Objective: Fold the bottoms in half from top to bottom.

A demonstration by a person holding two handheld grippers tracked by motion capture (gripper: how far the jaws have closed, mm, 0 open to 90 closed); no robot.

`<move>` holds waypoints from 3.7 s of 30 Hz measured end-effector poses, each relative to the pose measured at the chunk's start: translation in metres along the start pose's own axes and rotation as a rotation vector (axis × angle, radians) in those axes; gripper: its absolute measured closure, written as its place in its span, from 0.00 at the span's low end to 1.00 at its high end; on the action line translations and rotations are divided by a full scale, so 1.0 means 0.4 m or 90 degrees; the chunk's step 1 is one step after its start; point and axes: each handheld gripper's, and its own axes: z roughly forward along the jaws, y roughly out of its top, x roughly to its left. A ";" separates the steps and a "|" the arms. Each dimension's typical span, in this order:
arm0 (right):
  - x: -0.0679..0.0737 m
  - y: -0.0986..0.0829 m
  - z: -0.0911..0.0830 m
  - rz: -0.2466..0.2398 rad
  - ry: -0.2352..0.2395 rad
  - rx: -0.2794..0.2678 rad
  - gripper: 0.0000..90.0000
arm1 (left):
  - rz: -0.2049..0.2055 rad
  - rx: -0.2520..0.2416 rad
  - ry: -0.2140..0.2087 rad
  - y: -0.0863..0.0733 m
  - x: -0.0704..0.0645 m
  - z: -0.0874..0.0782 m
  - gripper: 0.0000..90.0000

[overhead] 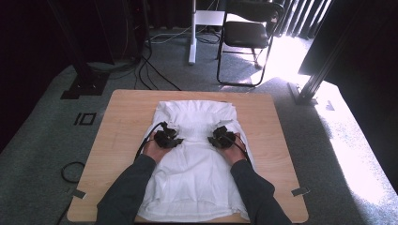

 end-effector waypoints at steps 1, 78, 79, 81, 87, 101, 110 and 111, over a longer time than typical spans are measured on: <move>-0.004 0.004 0.004 0.005 -0.003 -0.001 0.84 | -0.003 -0.001 0.002 0.002 0.004 0.003 0.87; 0.072 -0.134 -0.305 0.041 0.081 -0.141 0.85 | -0.087 -0.144 -0.088 -0.124 -0.100 -0.249 0.89; 0.060 -0.119 -0.292 0.052 0.068 -0.132 0.91 | -0.085 -0.138 -0.084 -0.115 -0.097 -0.239 0.95; 0.048 -0.099 -0.265 0.059 0.060 -0.113 0.93 | -0.095 -0.122 -0.079 -0.096 -0.089 -0.208 0.99; 0.039 -0.059 -0.162 0.061 0.037 -0.037 0.90 | -0.106 -0.071 -0.096 -0.079 -0.083 -0.121 0.97; 0.114 -0.148 -0.236 0.005 0.162 -0.082 0.75 | -0.042 -0.064 -0.165 -0.161 -0.202 -0.154 0.85; 0.139 -0.160 -0.279 -0.002 0.152 -0.132 0.67 | -0.034 -0.051 -0.168 -0.189 -0.227 -0.167 0.82; 0.140 -0.151 -0.279 -0.002 0.151 -0.133 0.67 | -0.034 -0.055 -0.169 -0.187 -0.228 -0.168 0.81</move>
